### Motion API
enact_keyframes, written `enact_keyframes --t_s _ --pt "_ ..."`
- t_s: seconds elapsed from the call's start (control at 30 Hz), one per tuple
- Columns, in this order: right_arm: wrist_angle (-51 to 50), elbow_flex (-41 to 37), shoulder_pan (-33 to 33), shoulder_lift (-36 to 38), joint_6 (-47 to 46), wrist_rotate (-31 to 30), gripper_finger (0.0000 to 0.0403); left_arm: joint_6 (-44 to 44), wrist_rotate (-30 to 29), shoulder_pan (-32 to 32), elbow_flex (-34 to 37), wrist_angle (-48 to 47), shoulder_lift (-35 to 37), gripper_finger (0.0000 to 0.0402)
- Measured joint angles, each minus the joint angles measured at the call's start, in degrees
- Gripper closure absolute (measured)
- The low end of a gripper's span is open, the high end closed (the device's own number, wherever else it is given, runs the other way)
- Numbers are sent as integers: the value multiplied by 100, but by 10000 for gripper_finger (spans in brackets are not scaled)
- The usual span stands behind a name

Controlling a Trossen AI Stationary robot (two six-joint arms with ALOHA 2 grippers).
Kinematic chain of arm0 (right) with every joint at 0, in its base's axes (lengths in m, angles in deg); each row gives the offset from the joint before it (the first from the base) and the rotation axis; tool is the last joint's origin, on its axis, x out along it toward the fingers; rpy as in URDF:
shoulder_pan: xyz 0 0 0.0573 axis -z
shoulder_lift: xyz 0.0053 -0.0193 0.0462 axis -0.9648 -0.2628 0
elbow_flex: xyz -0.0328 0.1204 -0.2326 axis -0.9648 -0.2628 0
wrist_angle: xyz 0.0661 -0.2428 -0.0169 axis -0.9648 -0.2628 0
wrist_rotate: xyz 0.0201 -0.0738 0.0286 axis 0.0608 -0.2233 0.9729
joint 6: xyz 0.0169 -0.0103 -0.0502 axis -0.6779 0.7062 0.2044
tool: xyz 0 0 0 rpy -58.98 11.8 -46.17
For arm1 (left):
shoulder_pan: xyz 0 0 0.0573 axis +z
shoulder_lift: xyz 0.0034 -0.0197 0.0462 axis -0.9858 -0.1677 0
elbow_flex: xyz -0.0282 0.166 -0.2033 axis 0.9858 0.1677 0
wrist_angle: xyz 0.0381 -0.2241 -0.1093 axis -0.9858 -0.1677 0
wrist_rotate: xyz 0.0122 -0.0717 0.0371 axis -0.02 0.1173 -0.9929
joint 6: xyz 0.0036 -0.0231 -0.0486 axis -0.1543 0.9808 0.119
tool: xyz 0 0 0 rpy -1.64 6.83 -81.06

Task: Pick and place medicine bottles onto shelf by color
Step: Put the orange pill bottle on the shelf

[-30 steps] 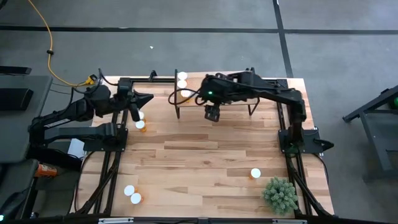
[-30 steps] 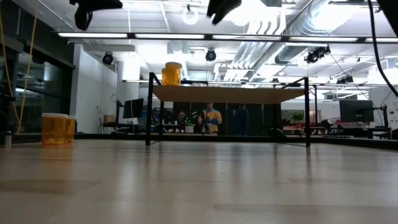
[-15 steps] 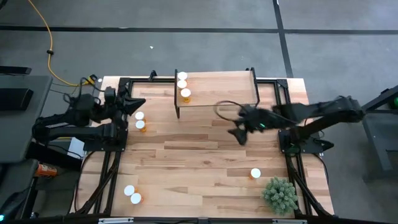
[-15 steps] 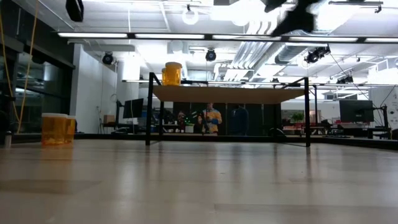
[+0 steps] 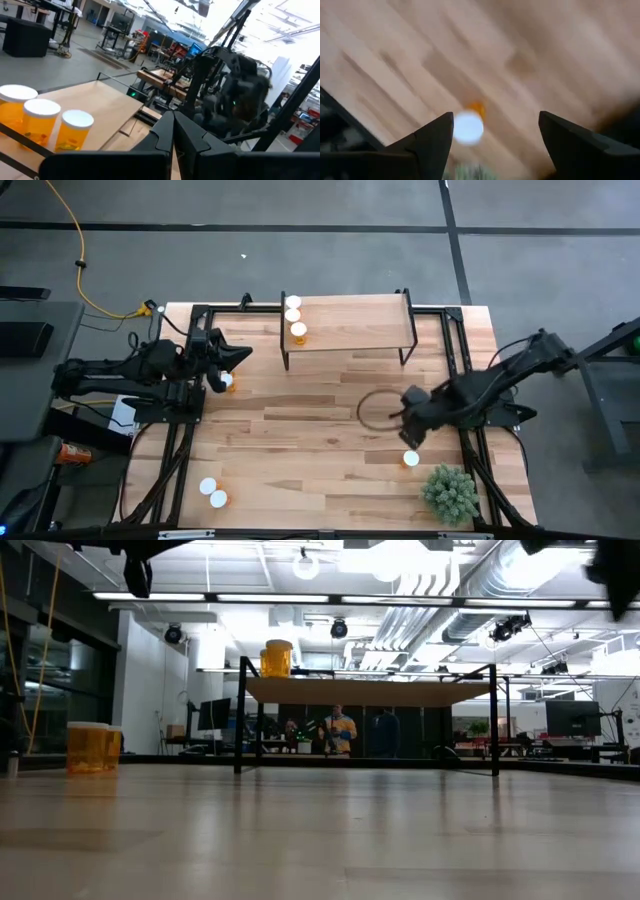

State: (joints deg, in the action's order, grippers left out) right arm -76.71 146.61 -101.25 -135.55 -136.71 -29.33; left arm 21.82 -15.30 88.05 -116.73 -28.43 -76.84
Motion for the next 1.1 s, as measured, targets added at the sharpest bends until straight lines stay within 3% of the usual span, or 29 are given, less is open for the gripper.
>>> enact_keyframes --t_s 0.13,0.33,0.8,1.1 --pt "269 -231 -367 -404 -734 328 120 0 0 0 0 0 2 401" --pt "796 -291 -673 -839 -1550 333 120 0 36 0 0 -2 13 402" --pt "773 -297 -780 -1583 -2183 442 120 1 199 0 -2 -4 13 402" --pt "859 -296 -780 -1660 -2387 440 120 0 205 0 -4 -4 14 402"
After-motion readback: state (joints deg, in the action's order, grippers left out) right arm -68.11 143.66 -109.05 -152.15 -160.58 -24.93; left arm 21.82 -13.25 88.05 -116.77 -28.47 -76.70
